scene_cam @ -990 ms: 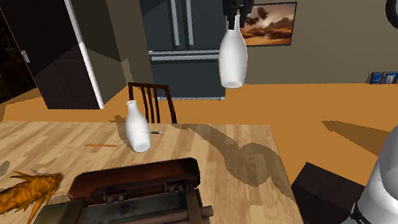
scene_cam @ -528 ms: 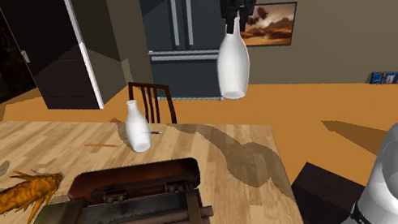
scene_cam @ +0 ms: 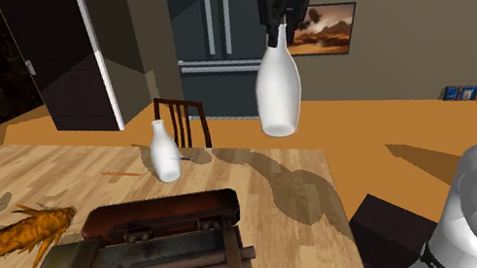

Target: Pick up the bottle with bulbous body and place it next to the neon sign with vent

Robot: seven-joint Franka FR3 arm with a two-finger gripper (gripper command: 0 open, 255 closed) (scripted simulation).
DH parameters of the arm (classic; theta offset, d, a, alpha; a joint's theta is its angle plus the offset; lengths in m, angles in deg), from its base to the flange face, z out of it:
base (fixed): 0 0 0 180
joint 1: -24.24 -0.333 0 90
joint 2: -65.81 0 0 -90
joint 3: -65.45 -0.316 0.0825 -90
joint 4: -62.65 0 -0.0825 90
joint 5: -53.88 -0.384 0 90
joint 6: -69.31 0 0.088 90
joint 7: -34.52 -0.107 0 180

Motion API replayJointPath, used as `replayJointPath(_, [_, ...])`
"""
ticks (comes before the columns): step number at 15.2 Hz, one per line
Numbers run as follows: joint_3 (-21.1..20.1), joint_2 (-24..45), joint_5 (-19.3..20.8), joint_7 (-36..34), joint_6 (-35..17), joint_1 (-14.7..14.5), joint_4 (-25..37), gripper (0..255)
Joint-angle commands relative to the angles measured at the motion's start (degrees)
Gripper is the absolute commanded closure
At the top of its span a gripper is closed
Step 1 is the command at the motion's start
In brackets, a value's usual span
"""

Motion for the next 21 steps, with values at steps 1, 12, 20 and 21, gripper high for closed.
replayJointPath(1, [-1.9,-1.4,-0.5,-2.9,0.4,-0.9,-1.1,255])
replayJointPath(12, [-13.0,-4.8,-3.9,-18.4,2.0,-5.2,-2.4,255])
replayJointPath(20, [-22.7,-2.2,-5.5,-30.9,3.2,-7.7,1.8,255])
replayJointPath(21, [-24.1,-1.5,-5.5,-32.6,3.3,-7.9,2.7,255])
